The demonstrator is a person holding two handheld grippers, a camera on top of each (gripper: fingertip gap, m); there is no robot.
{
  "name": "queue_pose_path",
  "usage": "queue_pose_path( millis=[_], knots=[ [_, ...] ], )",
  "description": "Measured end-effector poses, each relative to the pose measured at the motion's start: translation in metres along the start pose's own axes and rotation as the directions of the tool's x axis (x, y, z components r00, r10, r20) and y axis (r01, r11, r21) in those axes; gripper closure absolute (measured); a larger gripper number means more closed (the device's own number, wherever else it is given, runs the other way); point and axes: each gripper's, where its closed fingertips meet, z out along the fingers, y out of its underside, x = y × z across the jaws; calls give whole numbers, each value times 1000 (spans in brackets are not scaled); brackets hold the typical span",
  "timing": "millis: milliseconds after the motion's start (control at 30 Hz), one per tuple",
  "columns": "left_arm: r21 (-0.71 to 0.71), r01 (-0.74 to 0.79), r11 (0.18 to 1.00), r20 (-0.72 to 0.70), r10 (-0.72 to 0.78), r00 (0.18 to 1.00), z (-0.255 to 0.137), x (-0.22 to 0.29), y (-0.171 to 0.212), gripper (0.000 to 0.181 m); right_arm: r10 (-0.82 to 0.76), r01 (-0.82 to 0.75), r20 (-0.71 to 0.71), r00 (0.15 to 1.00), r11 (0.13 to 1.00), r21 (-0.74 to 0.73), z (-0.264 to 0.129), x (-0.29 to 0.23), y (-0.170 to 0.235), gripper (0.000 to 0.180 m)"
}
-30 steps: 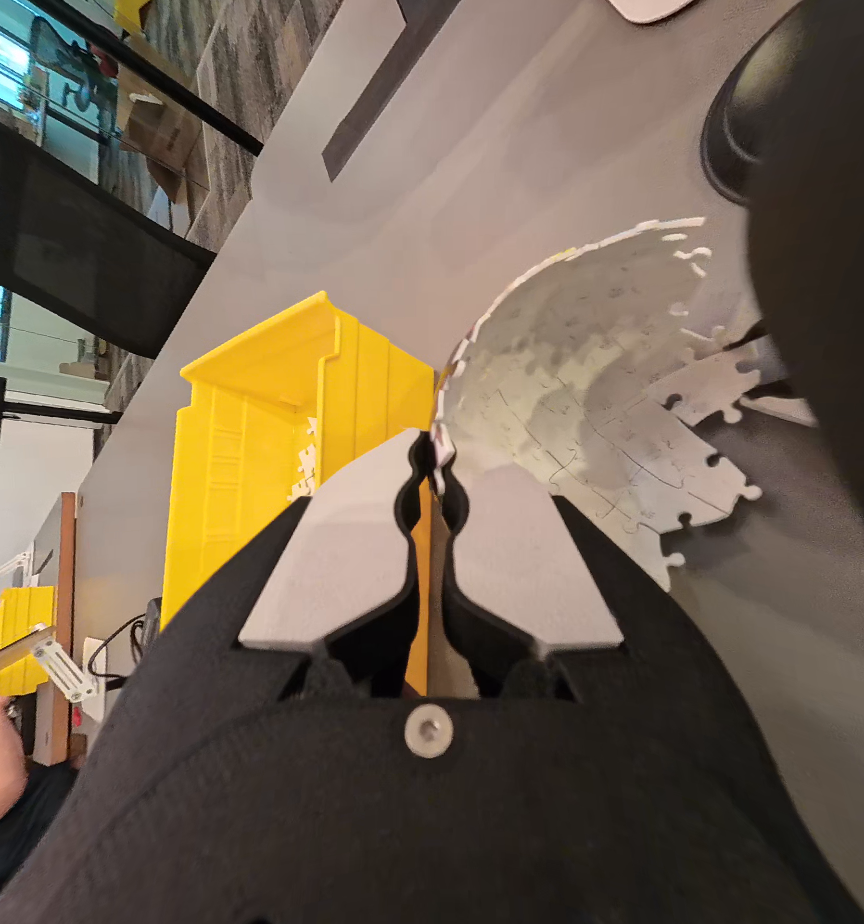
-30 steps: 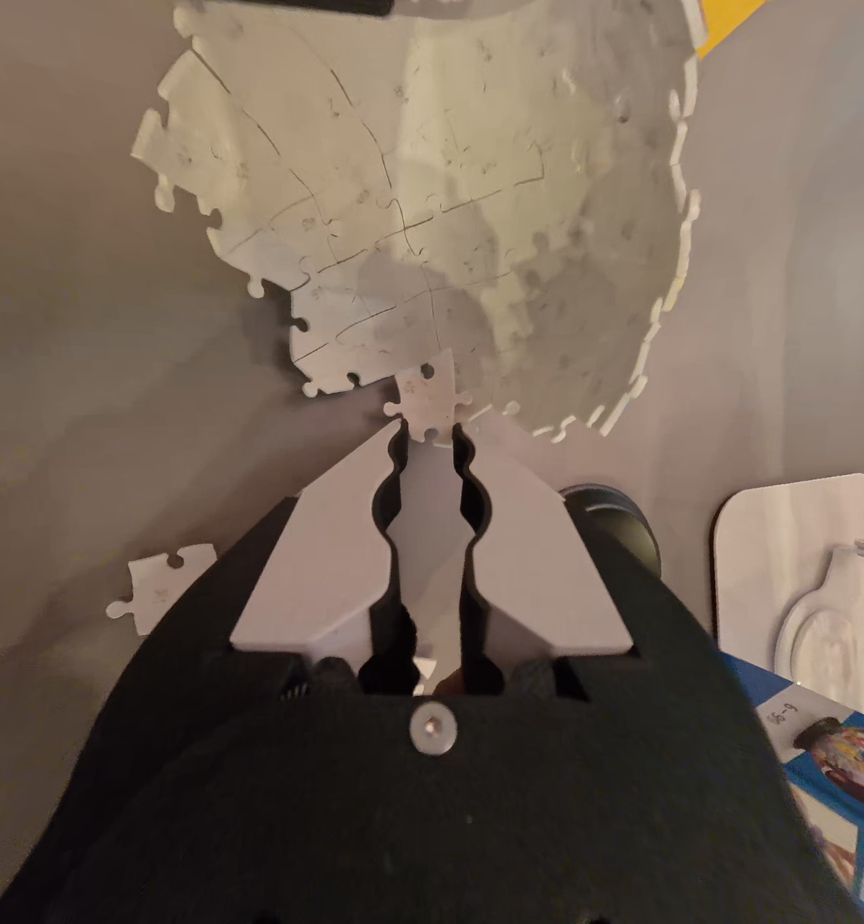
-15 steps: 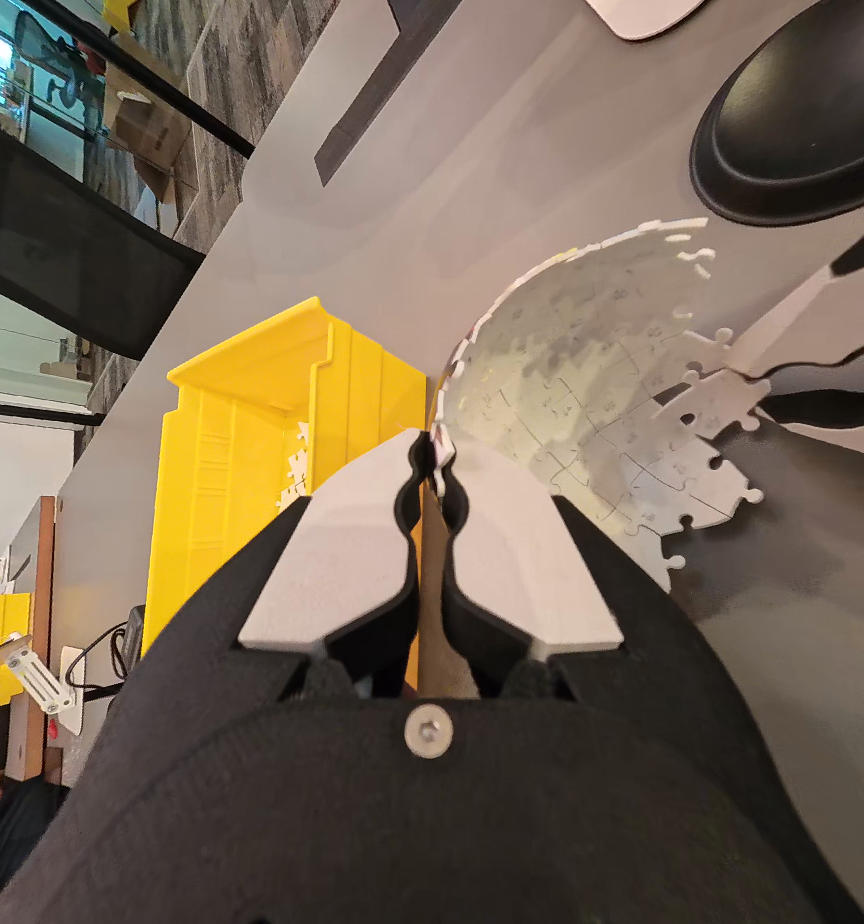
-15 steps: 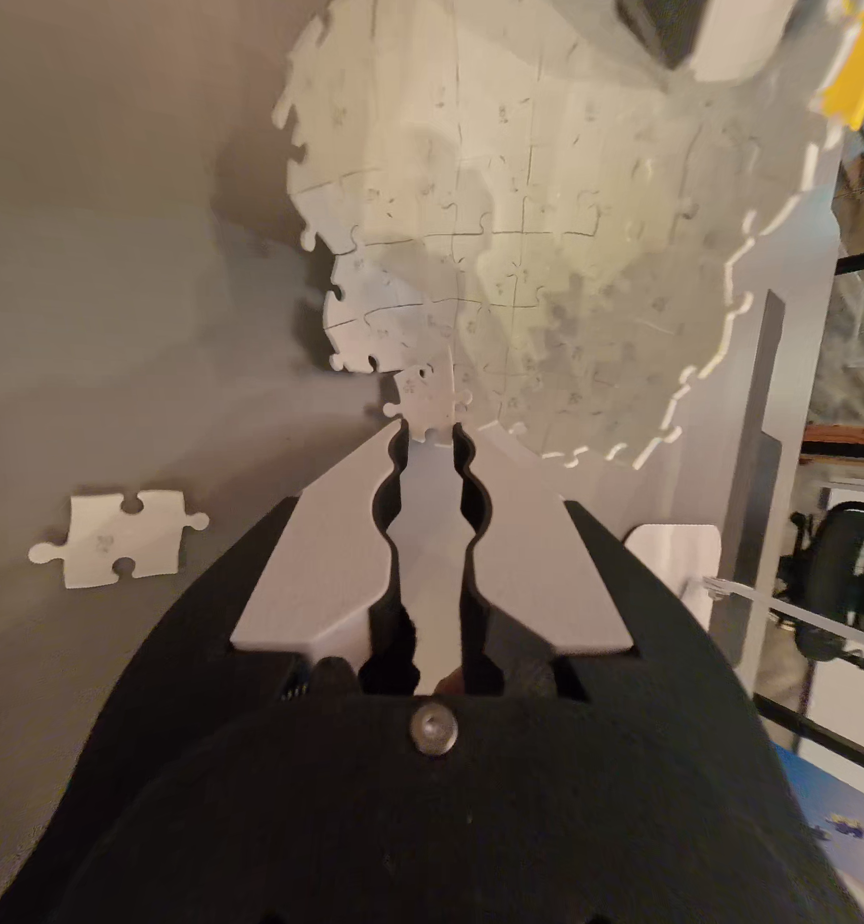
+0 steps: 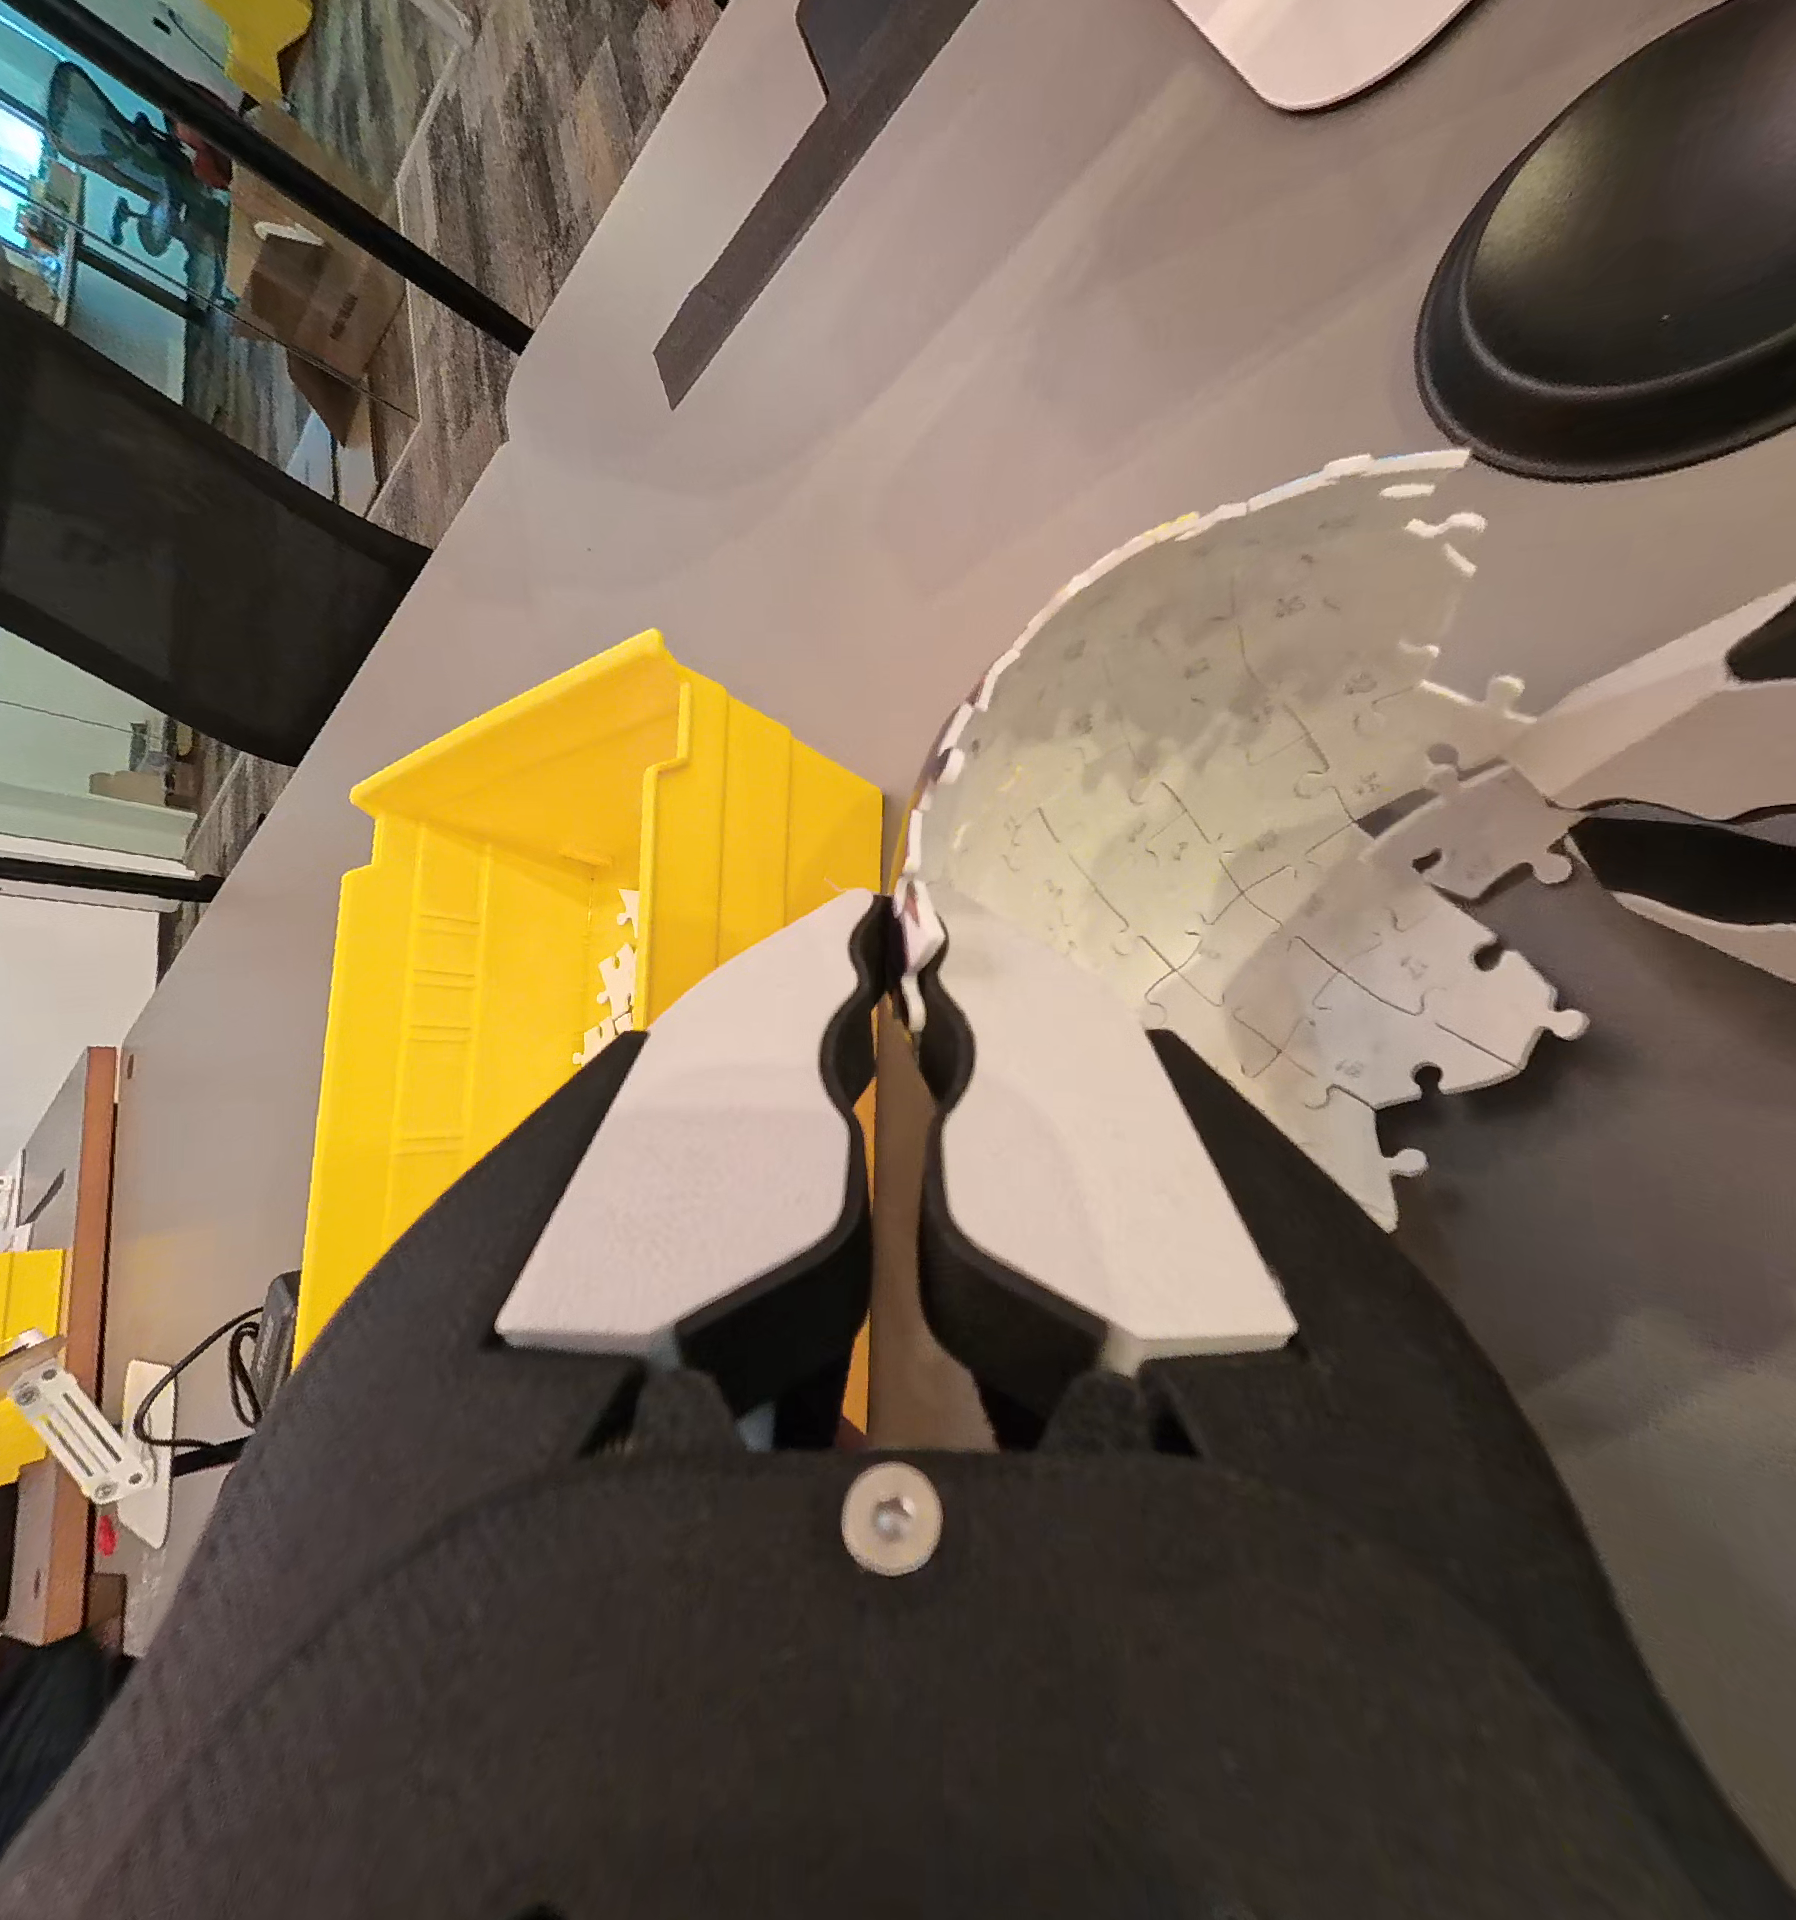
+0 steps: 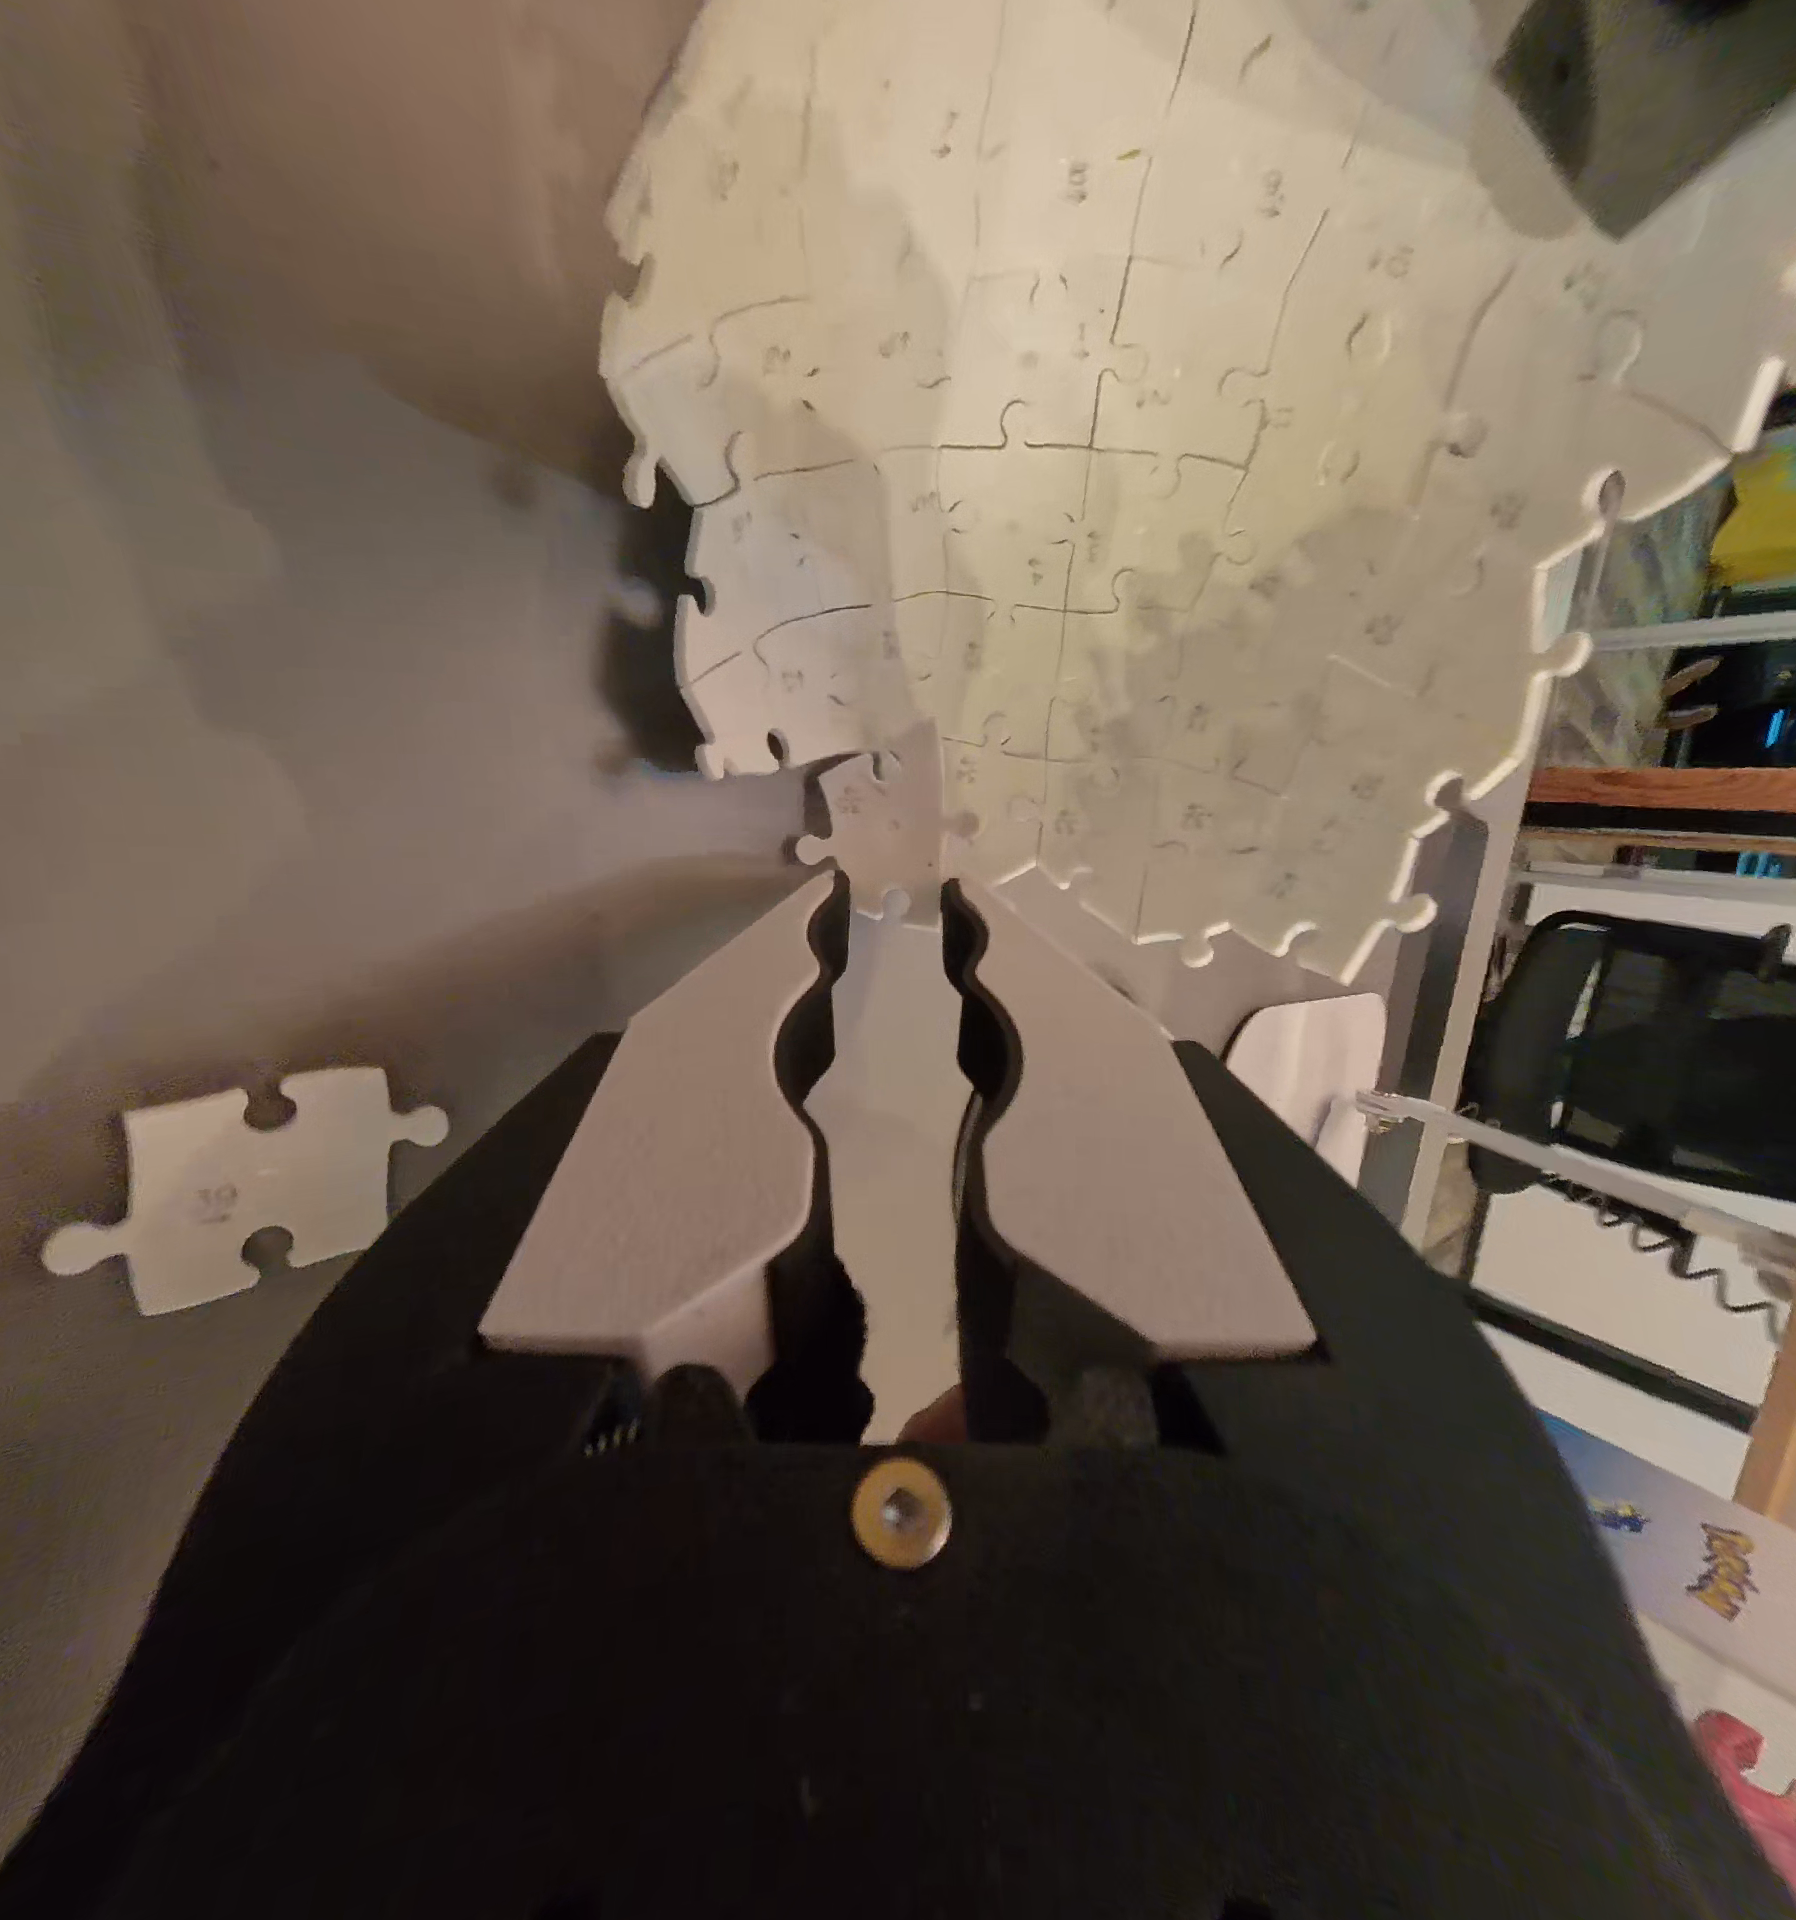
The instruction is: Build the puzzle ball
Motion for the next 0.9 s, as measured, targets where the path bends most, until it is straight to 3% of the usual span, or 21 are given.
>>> queue_pose_path(
  millis=[300,900],
  knots=[
    [2,11,1000,-3,-11,1000,0,-2,3,178,57,-56,17,998,998,-25,2,1,-2,164],
    [7,9,1000,-2,-9,1000,-1,0,2,178,-49,50,-75,996,999,14,5,-1,-3,161]
  ],
)
